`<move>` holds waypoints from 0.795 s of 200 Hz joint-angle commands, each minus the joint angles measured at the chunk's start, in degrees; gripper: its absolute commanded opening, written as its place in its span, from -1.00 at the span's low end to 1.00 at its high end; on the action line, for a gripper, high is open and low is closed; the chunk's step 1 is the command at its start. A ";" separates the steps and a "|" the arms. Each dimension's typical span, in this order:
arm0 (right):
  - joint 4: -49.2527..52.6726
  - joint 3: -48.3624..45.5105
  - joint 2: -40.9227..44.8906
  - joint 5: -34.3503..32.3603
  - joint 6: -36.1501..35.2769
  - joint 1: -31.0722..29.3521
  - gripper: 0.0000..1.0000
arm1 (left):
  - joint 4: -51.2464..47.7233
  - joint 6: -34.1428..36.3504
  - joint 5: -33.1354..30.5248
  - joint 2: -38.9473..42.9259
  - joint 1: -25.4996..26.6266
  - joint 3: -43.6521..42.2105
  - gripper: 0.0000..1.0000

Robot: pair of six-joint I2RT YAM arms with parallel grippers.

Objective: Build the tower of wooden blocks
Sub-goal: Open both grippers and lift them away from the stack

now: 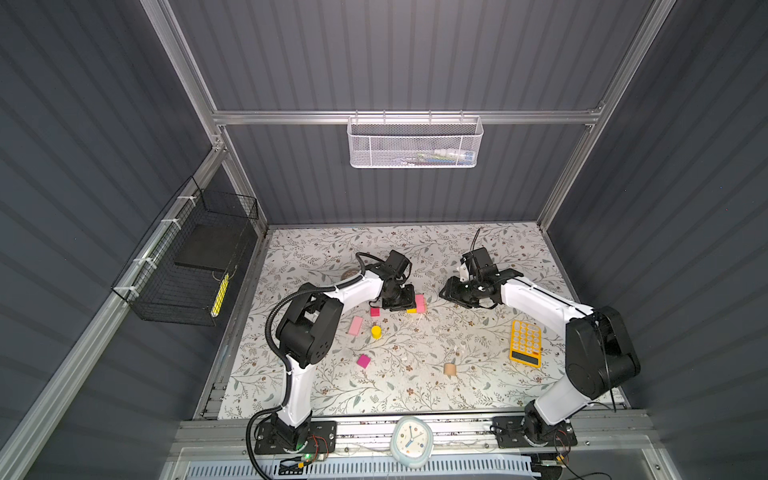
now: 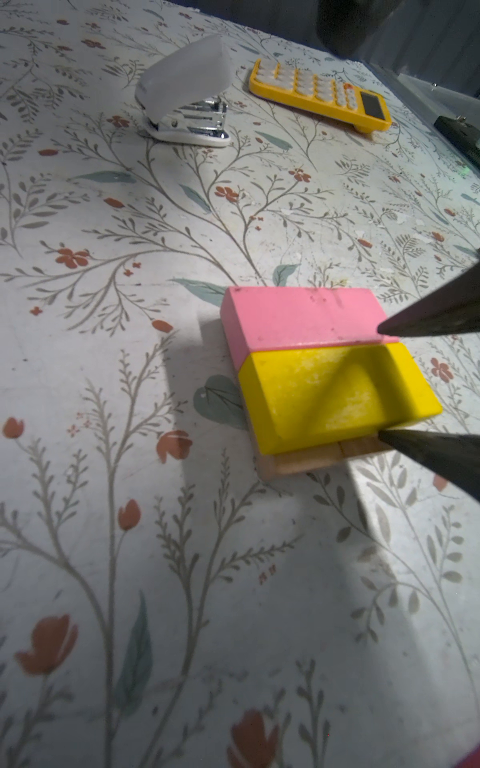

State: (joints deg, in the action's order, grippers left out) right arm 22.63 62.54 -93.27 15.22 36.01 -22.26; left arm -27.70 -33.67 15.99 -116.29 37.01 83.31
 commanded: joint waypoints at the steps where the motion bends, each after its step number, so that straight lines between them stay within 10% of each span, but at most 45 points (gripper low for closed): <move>1: -0.04 -0.49 -0.04 0.54 0.62 0.28 -0.07 | -0.25 -0.43 1.06 -0.62 -0.19 1.51 -0.25; 159: -0.04 -2.06 4.21 0.51 1.45 0.20 -0.06 | -7.58 2.60 -6.45 8.77 -0.19 4.45 0.06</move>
State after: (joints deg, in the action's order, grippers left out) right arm 22.44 61.45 -91.02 15.44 36.64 -22.26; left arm -31.81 -32.99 12.16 -112.40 37.01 85.47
